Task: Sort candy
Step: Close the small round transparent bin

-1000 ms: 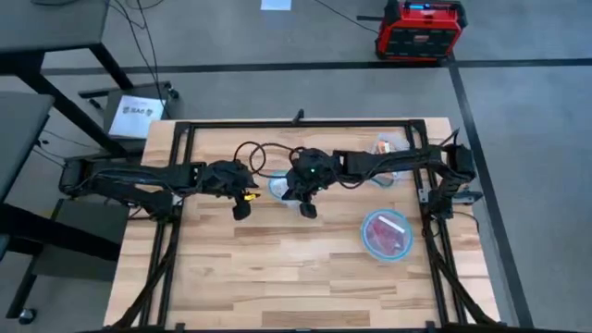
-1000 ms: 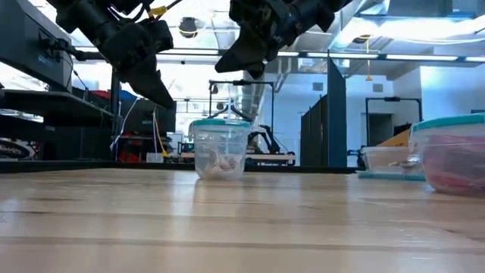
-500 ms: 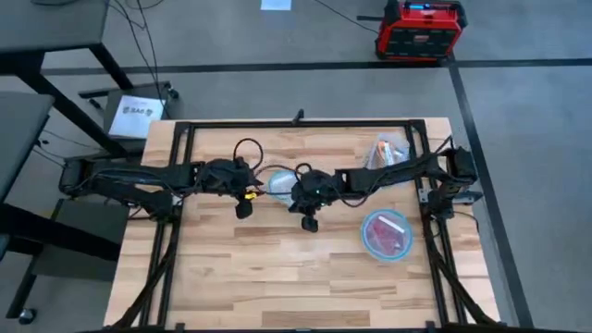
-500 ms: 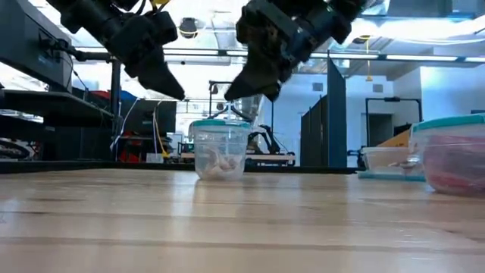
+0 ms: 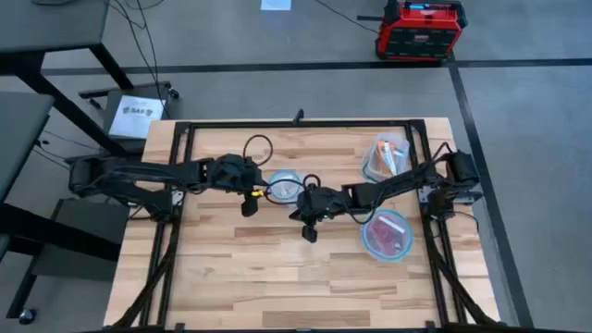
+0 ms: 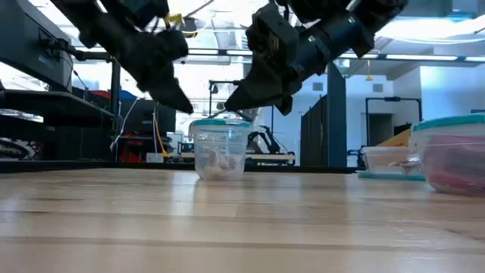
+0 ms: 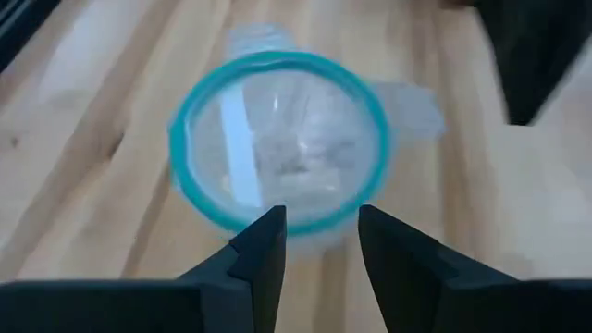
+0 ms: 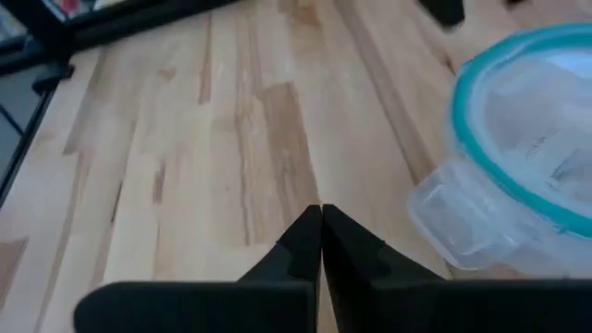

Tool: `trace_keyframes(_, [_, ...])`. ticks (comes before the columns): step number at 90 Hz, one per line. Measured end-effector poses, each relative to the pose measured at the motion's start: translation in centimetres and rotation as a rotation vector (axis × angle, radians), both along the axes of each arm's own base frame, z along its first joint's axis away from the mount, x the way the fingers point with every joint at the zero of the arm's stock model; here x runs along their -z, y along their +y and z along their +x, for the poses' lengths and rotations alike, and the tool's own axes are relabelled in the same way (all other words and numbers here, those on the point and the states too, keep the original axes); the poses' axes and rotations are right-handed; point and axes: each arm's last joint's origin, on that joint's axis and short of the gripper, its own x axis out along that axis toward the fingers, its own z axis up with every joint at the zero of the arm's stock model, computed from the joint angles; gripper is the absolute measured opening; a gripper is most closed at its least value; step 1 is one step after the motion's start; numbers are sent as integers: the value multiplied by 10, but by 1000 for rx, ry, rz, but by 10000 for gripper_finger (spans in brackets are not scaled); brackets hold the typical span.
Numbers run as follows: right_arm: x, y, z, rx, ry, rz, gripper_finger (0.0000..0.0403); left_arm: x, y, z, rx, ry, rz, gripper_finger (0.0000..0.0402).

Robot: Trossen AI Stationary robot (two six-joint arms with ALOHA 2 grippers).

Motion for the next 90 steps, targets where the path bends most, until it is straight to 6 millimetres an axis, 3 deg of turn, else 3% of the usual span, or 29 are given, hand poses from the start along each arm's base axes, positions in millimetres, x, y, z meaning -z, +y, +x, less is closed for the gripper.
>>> trace_keyframes(21, [15, 3, 0, 22, 44, 3, 0, 13, 13, 7, -24, 38, 17, 123])
trace_keyframes(44, [34, -9, 0, 157, 121, -87, 0, 28, 9, 11, -6, 100, -51, 123])
trace_keyframes(55, [26, -15, -4, 181, 137, -141, 0, 27, 0, 10, 13, 106, -103, 123])
trace_keyframes(74, [18, -22, -10, 166, 172, -187, 0, 9, -5, 10, 36, 85, -75, 123])
trace_keyframes(90, [-5, -36, -13, 204, 112, -253, 0, 7, -4, 8, 29, 125, -52, 123])
